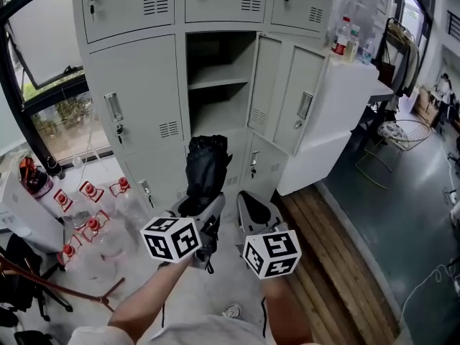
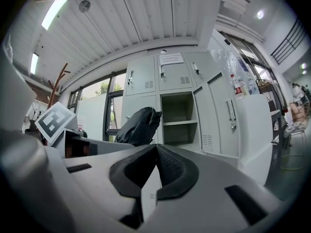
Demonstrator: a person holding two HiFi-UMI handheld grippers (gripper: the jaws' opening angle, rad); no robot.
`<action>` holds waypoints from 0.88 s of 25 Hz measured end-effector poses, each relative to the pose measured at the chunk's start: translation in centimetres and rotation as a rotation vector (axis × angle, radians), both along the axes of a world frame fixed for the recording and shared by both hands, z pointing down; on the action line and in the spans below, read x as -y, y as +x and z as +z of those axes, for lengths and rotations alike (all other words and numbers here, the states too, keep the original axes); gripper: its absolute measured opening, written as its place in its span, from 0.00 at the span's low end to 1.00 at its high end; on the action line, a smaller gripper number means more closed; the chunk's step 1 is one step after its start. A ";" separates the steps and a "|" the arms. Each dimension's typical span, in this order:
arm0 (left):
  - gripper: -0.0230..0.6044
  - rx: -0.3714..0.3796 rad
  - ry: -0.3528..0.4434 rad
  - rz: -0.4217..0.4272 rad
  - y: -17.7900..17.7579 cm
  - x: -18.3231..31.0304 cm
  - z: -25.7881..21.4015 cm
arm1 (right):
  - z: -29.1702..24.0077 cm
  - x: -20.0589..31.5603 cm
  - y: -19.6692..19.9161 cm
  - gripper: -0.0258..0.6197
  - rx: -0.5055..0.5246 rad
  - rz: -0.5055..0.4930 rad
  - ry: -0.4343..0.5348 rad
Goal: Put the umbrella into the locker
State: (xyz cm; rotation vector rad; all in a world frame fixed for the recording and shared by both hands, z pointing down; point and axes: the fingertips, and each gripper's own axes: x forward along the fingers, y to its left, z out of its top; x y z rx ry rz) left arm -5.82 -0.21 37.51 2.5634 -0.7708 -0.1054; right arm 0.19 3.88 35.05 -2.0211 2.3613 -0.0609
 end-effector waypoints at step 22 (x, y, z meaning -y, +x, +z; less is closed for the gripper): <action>0.46 0.032 -0.057 -0.024 7.4 6.9 2.9 | 1.7 6.1 7.9 0.04 0.008 -0.015 -0.034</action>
